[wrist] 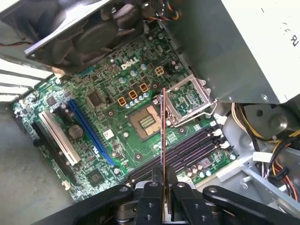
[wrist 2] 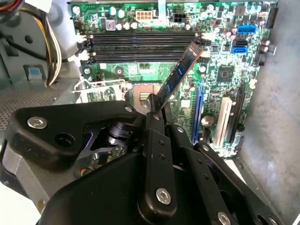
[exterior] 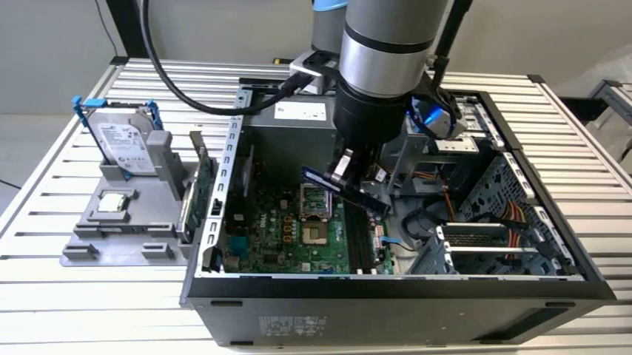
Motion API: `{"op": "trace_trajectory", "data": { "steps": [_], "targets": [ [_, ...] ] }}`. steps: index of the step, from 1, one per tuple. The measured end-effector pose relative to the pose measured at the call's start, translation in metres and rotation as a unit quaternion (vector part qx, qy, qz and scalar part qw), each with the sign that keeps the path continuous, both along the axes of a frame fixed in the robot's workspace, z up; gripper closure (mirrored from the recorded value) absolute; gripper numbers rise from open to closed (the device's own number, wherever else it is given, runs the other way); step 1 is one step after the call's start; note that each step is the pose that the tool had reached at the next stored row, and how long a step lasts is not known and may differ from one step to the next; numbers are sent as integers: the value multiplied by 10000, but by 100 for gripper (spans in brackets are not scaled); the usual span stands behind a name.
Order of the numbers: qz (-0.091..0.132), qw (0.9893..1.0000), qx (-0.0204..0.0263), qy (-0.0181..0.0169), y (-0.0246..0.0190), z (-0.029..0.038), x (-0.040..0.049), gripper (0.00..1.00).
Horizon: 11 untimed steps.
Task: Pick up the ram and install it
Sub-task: 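Insert the ram into the slot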
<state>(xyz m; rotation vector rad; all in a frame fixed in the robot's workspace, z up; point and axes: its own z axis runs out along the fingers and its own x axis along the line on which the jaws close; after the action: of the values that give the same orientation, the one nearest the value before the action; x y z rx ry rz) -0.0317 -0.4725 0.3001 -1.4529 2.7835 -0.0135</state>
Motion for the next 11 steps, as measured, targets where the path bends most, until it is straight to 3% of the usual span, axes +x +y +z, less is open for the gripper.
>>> {"op": "trace_trajectory", "data": {
  "steps": [6, 11],
  "targets": [
    [-293, 9996, -2, 0, 0, 1, 0, 100],
    [-528, 9986, -2, 0, 0, 0, 0, 100]
  ]
}}
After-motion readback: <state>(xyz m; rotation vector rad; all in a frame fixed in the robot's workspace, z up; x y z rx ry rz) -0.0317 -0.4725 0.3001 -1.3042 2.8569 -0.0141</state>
